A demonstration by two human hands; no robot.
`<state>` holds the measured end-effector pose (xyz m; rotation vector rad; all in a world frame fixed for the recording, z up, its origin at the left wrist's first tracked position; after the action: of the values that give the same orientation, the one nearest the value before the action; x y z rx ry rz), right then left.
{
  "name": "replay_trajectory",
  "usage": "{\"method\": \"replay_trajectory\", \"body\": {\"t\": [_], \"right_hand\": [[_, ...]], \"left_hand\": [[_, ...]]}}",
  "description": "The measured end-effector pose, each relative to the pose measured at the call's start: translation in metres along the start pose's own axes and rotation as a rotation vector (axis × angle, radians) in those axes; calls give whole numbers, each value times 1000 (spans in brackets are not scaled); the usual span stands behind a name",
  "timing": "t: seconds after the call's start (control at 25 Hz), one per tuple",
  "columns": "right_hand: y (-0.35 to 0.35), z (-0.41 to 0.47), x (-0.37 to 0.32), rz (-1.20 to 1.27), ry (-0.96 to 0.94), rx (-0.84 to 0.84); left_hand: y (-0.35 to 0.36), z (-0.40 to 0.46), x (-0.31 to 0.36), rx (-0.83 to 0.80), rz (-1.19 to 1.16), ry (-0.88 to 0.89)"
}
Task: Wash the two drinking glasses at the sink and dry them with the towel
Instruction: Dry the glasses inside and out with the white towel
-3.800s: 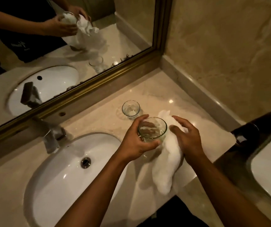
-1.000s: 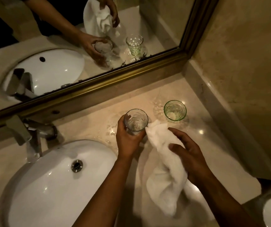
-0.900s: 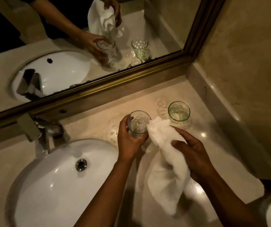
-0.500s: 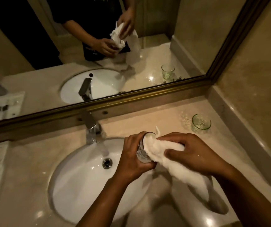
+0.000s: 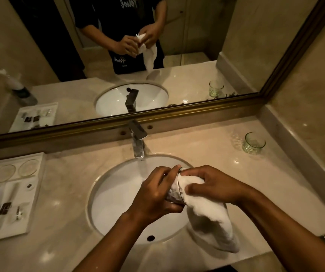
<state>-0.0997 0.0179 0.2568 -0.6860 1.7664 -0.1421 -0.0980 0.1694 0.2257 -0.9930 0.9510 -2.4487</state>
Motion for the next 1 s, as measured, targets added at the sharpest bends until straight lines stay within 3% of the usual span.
{"method": "replay_trajectory", "body": {"t": [0.12, 0.24, 0.32, 0.48, 0.64, 0.8, 0.92, 1.0], "right_hand": [[17, -14, -4, -8, -80, 74], [15, -37, -3, 56, -217, 393], [11, -46, 13, 176, -71, 491], [17, -44, 40, 164, 87, 279], [-1, -54, 39, 402, 23, 330], [-31, -57, 22, 275, -143, 343], [-37, -60, 16, 154, -185, 282], [-36, -62, 9, -63, -259, 283]], "left_hand": [[-12, -10, 2, -26, -13, 7], [-21, -10, 6, -35, -28, -2], [-25, -7, 13, -25, 0, 19], [-27, -2, 30, -17, 27, 51], [-23, 10, 45, -6, -136, -64], [-16, 26, 60, 19, -221, -115], [-10, 29, 56, -81, -390, -319], [0, 24, 53, -168, -515, -471]]}}
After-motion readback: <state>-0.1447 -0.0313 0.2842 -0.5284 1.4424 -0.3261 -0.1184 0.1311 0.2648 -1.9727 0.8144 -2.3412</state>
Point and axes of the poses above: each hand's wrist, its own z-axis towards the middle knuckle, its own y-axis out of the palm, x = y × z, the point moved 7 cm from there along z, towards the middle knuckle, and after that the axes turned 7 degrees about x, right-handed, at the moved point
